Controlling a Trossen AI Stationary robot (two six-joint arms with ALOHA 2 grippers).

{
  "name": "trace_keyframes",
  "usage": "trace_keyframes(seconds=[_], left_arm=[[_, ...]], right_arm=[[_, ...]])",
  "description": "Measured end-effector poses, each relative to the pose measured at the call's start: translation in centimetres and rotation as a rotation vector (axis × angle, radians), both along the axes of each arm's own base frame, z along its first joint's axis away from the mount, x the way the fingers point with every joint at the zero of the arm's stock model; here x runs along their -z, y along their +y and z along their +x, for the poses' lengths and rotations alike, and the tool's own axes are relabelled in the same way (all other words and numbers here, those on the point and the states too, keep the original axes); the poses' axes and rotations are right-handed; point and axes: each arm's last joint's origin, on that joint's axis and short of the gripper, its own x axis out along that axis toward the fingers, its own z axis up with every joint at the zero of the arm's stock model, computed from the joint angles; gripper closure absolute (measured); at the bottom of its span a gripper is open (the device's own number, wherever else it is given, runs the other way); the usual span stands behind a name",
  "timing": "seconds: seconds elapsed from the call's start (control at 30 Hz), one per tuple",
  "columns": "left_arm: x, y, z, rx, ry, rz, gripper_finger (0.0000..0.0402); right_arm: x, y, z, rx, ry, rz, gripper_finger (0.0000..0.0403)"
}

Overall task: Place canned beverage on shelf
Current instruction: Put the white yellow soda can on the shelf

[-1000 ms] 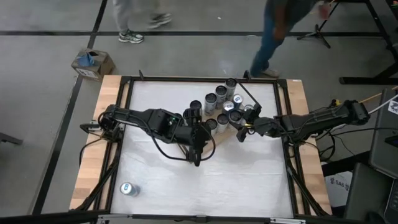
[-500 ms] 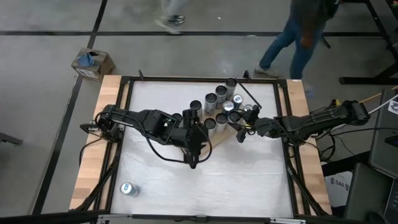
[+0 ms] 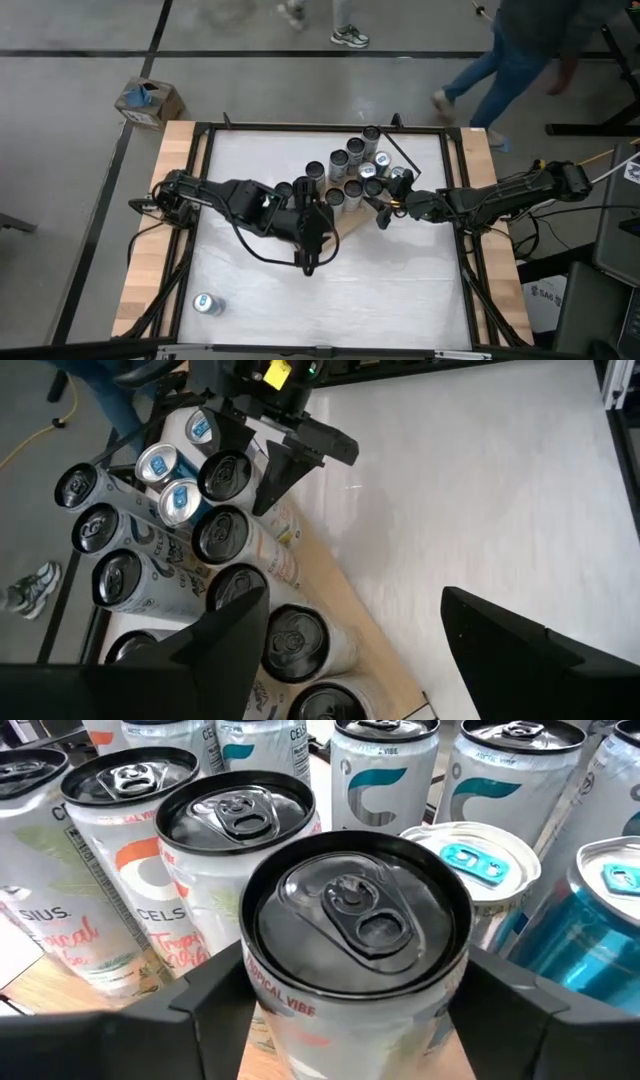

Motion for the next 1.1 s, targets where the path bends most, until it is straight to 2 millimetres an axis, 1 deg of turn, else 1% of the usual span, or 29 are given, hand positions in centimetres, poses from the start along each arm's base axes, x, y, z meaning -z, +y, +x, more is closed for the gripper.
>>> trace_keyframes(seconds=[0.2,0.53,0.93,1.1], left_arm=[[0.0,-0.6,-0.2,0.012,-0.001,-0.003,0.0113],[0.0,-1.1,-0.4,0.007,-0.007,-0.020,0.0113],[0.0,-1.1,-0.4,0.000,-0.010,-0.027,0.0113],[0.2,-1.3,-0.6,-0.009,0.018,-0.111,0.0113]], right_arm=[[0.2,0.0,-0.1,-0.003,0.019,-0.001,0.0109],[-0.1,0.0,-0.3,-0.021,0.007,0.008,0.0109],[-2.3,-0.2,-1.9,-0.037,-0.092,0.004,0.0109],[-3.4,-0.4,-2.7,-0.036,-0.152,0.012,0.0109]])
